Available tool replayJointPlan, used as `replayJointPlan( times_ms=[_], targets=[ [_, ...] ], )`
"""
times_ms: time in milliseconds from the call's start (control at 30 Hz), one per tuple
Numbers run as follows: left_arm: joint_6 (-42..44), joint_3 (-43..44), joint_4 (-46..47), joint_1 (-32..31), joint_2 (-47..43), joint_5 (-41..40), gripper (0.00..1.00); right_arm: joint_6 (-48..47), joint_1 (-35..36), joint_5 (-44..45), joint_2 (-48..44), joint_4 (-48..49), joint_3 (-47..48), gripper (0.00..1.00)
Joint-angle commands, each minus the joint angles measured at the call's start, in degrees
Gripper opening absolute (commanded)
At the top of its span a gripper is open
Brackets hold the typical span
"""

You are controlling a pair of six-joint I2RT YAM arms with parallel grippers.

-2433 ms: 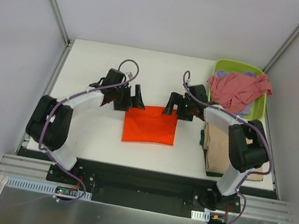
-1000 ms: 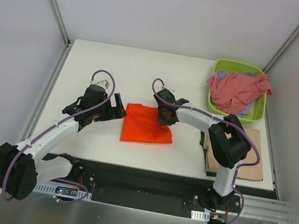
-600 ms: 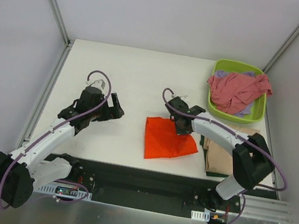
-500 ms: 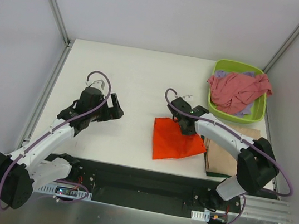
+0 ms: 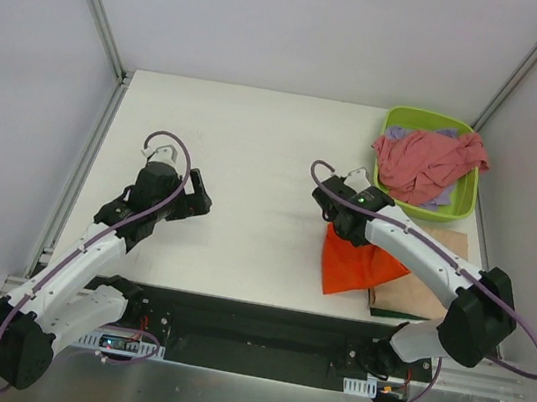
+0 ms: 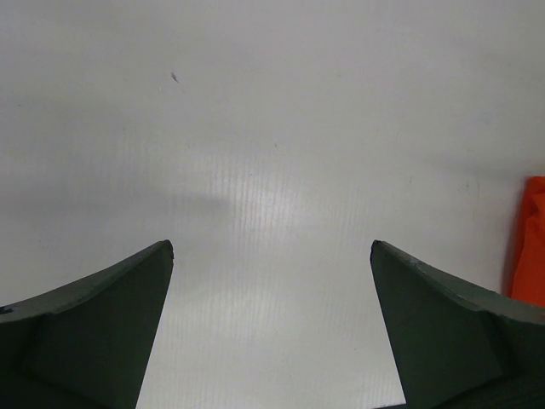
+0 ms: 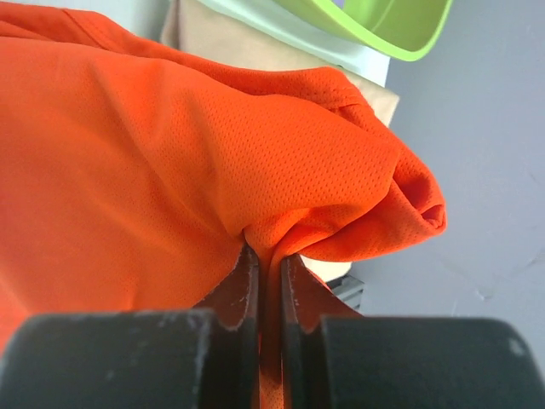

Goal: Fold and stack the t-shirts
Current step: Put the neatly folded tshirt into the corner of the board with the right arm

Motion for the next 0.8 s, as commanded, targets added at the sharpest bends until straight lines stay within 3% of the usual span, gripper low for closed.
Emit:
replayJointPlan(
  times_ms=[0,767],
  targets=[
    [0.7,-0.7,-0.4,0.6,-1.0,-2.1,0.99,-2.7,-1.0,2.4,-4.3,-8.0,3.7,0.00],
    [0.4,-0.6,-0.6,0.6,0.4,-3.3,0.99,-9.8,-4.7,-8.1,-13.0,-9.9,10.1,0.00]
  ],
)
